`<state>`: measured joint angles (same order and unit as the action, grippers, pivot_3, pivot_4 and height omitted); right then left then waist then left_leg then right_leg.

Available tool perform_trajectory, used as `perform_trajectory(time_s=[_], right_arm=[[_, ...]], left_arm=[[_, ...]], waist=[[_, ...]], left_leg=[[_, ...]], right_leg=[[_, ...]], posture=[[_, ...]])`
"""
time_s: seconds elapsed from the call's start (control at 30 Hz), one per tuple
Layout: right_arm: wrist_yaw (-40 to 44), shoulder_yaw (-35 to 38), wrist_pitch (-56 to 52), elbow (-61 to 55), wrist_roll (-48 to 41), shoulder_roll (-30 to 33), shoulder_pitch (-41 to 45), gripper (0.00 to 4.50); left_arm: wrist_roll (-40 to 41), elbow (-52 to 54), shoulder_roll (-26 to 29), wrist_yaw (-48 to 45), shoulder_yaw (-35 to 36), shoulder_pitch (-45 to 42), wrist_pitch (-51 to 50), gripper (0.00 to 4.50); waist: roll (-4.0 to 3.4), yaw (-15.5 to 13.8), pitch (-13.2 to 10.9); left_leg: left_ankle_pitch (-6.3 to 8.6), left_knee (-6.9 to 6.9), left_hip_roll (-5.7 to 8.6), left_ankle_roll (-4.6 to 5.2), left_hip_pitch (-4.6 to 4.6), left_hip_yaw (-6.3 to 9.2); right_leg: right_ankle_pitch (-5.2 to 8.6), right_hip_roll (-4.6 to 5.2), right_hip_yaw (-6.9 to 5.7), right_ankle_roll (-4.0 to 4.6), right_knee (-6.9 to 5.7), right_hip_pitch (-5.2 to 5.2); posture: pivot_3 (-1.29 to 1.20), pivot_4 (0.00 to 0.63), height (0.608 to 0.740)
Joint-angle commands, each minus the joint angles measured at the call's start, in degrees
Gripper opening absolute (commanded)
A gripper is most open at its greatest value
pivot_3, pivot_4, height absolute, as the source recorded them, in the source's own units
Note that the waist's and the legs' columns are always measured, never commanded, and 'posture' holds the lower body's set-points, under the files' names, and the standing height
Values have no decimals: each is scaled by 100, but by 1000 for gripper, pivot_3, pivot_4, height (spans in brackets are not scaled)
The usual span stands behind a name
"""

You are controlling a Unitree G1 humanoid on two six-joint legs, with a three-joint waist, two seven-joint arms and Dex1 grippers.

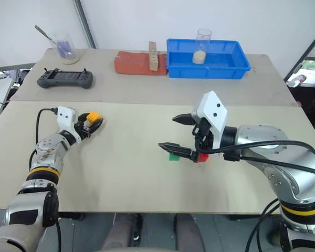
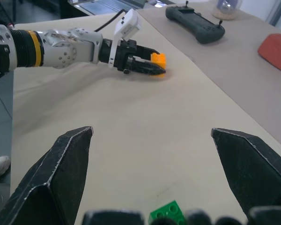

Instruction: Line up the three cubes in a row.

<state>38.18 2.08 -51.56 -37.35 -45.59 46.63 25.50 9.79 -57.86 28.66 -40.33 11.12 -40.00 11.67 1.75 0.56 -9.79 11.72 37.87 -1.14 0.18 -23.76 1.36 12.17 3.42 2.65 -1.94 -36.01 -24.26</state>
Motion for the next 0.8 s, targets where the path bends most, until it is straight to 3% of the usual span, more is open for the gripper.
perform_trajectory(time_s=[0.03,0.27,0.6,0.8], right_arm=[[-45,252,49,-207,-29,77,-4,4500],[-7,291,54,-253,-19,155,-37,4500],[344,542,248,-40,63,461,-246,4500],[478,654,405,-5,199,585,-515,4500]], left_arm=[[-23,-83,88,-49,37,-157,239,1412],[33,507,18,-397,-44,1,221,1387],[566,3660,22,-2281,-1000,694,-990,1387],[547,3814,60,-3305,-1557,1014,-699,1387]], waist=[[0,11,0],[0,12,0],[0,15,0],[0,31,-1]], left_leg=[[0,0,0,0,0,0],[0,0,0,0,1,1],[0,0,3,0,-4,-1],[0,0,-4,0,3,-2]], right_leg=[[0,0,0,0,0,0],[3,0,-1,-7,-1,0],[-3,4,3,5,6,2],[8,-3,4,-8,1,0]], posture=[[0,150,740],[0,150,740],[0,150,740],[0,150,740]])
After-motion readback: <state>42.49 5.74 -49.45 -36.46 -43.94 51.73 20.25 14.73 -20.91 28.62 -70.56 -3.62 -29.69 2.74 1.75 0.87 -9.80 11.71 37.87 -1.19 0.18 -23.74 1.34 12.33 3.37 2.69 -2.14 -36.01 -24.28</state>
